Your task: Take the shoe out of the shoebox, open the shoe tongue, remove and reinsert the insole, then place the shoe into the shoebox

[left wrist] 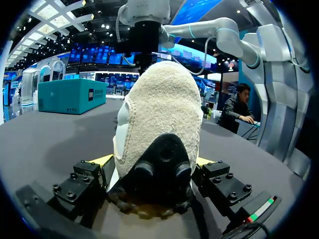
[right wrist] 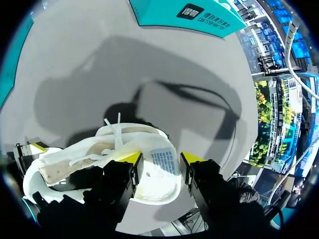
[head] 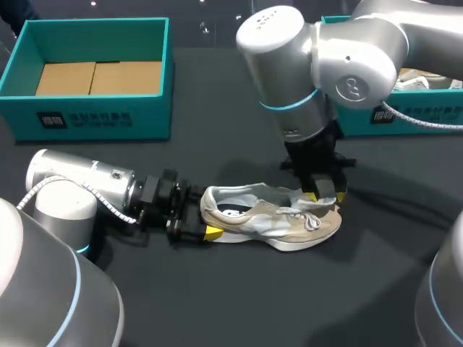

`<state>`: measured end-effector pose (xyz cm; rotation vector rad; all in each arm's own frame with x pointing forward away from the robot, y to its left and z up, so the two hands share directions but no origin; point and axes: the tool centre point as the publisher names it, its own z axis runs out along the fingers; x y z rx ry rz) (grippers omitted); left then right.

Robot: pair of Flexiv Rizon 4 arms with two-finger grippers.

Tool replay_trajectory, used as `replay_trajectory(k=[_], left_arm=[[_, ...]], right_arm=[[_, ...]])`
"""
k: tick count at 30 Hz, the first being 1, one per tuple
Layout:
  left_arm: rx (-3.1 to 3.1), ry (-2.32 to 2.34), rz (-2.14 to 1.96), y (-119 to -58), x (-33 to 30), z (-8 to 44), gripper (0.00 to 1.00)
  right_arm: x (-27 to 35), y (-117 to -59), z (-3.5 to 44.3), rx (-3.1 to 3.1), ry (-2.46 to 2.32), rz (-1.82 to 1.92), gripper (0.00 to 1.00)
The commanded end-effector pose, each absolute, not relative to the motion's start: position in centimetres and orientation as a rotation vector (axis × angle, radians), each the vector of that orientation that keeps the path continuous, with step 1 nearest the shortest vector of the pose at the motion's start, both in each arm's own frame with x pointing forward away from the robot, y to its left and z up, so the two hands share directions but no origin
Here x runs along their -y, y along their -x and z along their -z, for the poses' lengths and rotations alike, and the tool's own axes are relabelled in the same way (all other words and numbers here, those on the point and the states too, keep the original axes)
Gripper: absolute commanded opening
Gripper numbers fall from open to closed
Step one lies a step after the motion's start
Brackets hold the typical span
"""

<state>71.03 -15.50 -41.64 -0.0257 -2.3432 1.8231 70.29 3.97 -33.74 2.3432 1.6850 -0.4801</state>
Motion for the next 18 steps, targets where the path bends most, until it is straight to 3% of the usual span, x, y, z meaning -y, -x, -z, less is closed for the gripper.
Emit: replay_trajectory(k=[1, 18], left_arm=[[2.345, 0.024, -1.823, -71.2, 15.8, 42.1, 0.0], [2.345, 0.024, -1.823, -71.2, 15.8, 42.1, 0.0]], right_arm=[[-4.3, -70.7, 32.6, -1.672, -2.322, 0.512, 0.51], [-8.6, -71.5, 22.6, -1.919, -2.041, 0.359, 0.46]])
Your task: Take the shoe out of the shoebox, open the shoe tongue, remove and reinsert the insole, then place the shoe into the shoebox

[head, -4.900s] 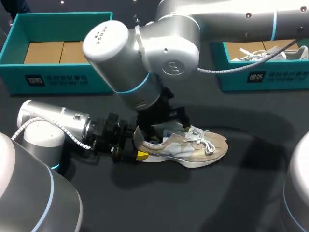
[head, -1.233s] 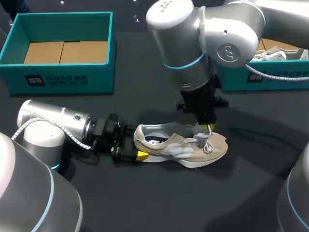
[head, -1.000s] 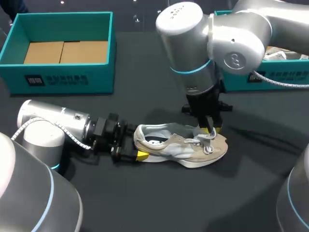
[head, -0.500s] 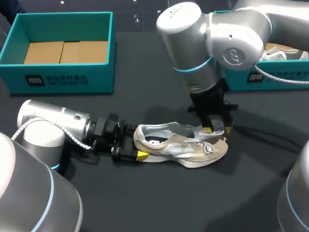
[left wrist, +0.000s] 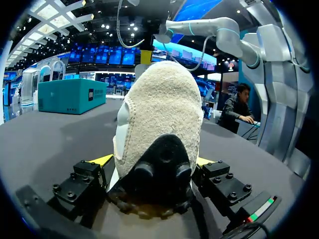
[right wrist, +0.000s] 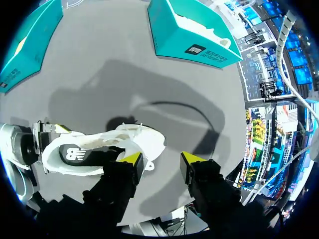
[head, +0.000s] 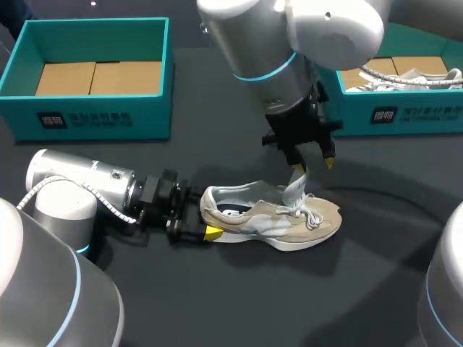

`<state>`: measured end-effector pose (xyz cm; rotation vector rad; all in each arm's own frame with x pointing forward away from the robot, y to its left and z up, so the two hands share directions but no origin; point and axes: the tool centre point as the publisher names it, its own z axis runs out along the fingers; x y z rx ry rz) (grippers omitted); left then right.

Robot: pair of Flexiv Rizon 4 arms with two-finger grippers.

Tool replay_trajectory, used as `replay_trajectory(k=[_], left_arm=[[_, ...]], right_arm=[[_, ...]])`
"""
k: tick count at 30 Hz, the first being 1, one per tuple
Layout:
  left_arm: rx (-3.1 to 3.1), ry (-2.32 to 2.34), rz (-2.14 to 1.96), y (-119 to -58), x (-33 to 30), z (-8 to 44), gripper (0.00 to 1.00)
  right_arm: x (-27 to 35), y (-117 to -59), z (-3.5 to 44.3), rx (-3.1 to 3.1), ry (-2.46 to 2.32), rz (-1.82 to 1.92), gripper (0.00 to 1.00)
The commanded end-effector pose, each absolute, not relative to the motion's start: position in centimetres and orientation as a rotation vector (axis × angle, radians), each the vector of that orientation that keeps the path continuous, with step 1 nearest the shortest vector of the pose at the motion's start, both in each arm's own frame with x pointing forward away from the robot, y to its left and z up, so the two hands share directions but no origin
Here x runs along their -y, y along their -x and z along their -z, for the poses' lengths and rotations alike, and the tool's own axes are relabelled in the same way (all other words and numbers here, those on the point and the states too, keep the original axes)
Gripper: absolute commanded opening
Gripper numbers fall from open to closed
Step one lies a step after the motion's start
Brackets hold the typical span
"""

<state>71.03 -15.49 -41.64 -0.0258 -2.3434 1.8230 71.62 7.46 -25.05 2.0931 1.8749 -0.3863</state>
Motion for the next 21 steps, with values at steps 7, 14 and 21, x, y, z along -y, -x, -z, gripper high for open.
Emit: replay_trajectory(k=[7, 14, 21], left_arm=[[2.345, 0.024, -1.823, -71.2, 15.8, 42.1, 0.0], [2.345, 0.024, -1.823, -71.2, 15.8, 42.1, 0.0], [2.345, 0.024, -1.823, -71.2, 15.8, 42.1, 0.0]], right_arm=[[-10.9, -71.7, 20.5, -2.185, -1.82, 0.228, 0.34], [-12.5, -71.7, 20.7, -2.456, -1.578, 0.118, 0.0], [-14.3, -71.5, 20.8, -2.693, -1.304, -0.022, 0.0]])
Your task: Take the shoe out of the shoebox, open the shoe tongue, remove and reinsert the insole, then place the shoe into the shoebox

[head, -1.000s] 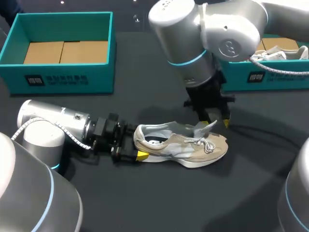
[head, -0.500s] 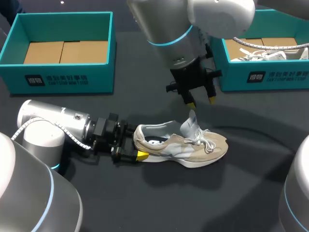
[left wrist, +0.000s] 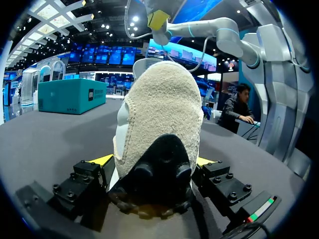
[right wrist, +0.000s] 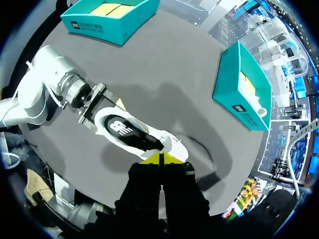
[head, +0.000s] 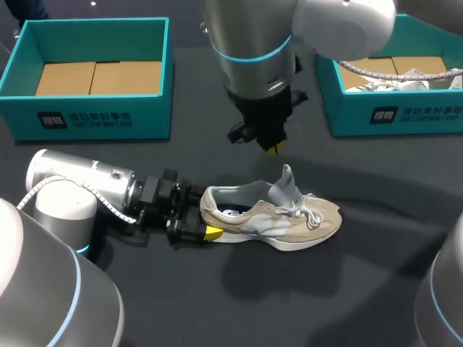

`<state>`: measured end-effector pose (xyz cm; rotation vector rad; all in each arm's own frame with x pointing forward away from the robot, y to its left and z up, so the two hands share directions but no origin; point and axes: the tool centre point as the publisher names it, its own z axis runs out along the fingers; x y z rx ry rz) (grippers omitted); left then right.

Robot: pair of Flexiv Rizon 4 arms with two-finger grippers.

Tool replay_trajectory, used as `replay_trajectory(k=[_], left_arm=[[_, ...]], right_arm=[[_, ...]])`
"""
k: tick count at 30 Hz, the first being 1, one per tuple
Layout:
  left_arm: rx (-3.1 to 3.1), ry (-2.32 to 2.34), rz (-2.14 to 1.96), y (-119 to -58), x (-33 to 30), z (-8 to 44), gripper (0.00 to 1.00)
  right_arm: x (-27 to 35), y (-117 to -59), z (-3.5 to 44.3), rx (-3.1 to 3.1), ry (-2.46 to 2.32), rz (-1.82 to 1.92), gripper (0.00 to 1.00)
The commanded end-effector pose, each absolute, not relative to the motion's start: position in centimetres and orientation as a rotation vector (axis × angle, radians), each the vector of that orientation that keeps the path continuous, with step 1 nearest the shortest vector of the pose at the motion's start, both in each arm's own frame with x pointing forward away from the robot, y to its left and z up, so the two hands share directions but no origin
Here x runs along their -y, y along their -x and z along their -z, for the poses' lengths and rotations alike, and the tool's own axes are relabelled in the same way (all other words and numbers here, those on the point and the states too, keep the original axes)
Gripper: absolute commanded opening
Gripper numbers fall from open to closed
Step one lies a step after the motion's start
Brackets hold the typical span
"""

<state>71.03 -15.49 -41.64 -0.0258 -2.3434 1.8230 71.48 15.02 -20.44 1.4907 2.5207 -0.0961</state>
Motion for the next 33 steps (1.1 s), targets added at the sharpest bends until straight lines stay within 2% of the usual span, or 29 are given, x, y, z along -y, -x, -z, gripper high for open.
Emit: replay_trajectory(k=[1, 10, 22, 33], left_arm=[[2.345, 0.024, -1.823, -71.2, 15.8, 42.1, 0.0], [2.345, 0.024, -1.823, -71.2, 15.8, 42.1, 0.0], [2.345, 0.024, -1.823, -71.2, 15.8, 42.1, 0.0], [2.345, 0.024, -1.823, -71.2, 15.8, 42.1, 0.0]], right_arm=[[-14.3, -71.5, 20.8, -2.693, -1.304, -0.022, 0.0], [-14.3, -71.5, 20.8, -2.693, -1.304, -0.022, 0.0], [-18.0, -70.3, 24.1, -2.883, -0.729, 0.046, 0.0], [-17.8, -70.0, 24.3, -2.902, -0.714, 0.023, 0.0]])
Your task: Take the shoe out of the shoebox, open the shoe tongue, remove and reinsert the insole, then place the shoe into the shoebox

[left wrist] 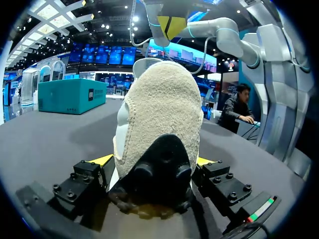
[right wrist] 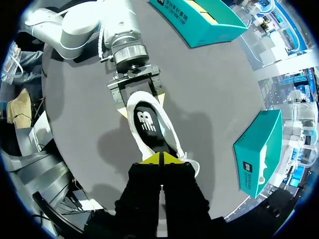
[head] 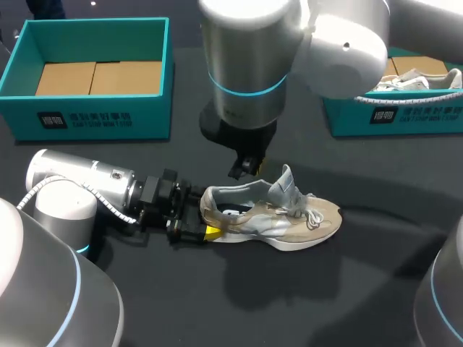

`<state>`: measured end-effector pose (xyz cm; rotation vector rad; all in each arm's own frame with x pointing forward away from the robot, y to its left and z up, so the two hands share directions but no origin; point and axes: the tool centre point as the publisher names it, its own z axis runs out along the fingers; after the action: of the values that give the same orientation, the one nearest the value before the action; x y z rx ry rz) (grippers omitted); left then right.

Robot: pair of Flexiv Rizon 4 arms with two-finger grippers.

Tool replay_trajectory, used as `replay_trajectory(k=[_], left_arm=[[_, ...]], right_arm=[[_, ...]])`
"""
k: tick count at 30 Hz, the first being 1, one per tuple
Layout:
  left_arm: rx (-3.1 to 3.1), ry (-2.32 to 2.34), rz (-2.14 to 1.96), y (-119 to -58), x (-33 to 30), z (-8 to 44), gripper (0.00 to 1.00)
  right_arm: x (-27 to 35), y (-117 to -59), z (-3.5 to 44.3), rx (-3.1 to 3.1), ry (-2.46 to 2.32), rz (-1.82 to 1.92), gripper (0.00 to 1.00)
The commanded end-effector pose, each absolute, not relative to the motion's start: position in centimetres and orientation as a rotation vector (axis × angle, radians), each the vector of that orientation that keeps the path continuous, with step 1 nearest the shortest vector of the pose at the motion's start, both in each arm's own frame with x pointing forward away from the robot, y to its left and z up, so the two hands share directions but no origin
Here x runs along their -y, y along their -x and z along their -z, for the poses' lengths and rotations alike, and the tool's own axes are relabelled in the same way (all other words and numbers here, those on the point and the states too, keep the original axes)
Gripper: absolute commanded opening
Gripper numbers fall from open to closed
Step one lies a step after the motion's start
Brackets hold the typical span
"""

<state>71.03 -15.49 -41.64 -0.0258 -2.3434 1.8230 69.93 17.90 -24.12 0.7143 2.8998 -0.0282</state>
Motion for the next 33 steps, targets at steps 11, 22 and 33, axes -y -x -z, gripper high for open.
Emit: replay_trajectory(k=[11, 22, 33], left_arm=[[2.345, 0.024, -1.823, -71.2, 15.8, 42.1, 0.0], [2.345, 0.024, -1.823, -71.2, 15.8, 42.1, 0.0], [2.345, 0.024, -1.823, -71.2, 15.8, 42.1, 0.0]], right_arm=[[-20.4, -70.3, 27.1, -2.887, -0.551, 0.125, 0.0], [-21.5, -70.7, 29.9, -2.913, -0.473, 0.062, 0.0], [-21.2, -70.6, 32.2, -2.934, -0.395, 0.025, 0.0]])
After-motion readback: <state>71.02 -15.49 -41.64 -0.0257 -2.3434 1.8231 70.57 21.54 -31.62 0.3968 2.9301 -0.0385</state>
